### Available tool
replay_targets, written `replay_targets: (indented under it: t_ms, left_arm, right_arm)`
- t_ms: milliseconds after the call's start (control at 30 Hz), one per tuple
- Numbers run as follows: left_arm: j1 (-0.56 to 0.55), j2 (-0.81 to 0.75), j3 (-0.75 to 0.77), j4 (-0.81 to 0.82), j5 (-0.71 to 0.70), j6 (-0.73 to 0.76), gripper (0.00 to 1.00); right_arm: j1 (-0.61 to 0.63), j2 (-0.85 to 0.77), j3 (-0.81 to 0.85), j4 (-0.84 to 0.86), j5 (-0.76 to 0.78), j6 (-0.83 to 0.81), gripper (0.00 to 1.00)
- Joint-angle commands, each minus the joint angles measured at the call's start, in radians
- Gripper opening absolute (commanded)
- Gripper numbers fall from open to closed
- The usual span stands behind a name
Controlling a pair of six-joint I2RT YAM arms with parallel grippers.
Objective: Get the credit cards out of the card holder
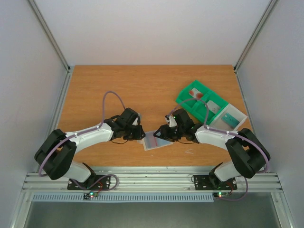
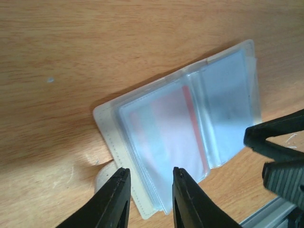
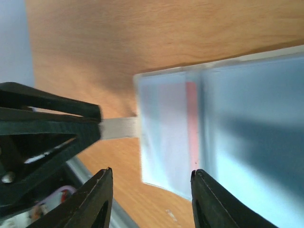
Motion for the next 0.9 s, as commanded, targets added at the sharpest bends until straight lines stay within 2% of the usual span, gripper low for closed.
replay_targets:
  t_ms: [0,133,333,533,667,867]
  left_arm:
    - [-0.003,-0.039,-0.002,-0.030,-0.046,-0.034,0.26]
    - [-0.002,-0.030,-0.019,0.034,-0.013,-0.033,0.31]
    - [-0.001,0.021,-0.039,0.122,0.029,-0.042,0.36]
    - [-0.002,0.082,-0.038,0.130,0.014,-0.021,0.31]
    - [-0.002,0.120,-0.048,0.142,0.004,-0.009,0.28]
    - [-0.002,0.149,-0.044,0.160,0.019,-0.009,0.21]
  right_arm:
    - [-0.014,-0.036,0.072,-0.233,0.156,-0.113,0.45]
    - [-0.023,-0.022,0.104,-0.326,0.270,-0.170,0.44]
    - [-0.036,0.060,0.147,-0.350,0.287,-0.204,0.47]
    - [-0.037,0.097,0.137,-0.334,0.292,-0.209,0.52]
    - [-0.037,0.115,0.119,-0.293,0.241,-0.200,0.53]
    - [-0.038,0.113,0.093,-0.210,0.146,-0.158,0.48]
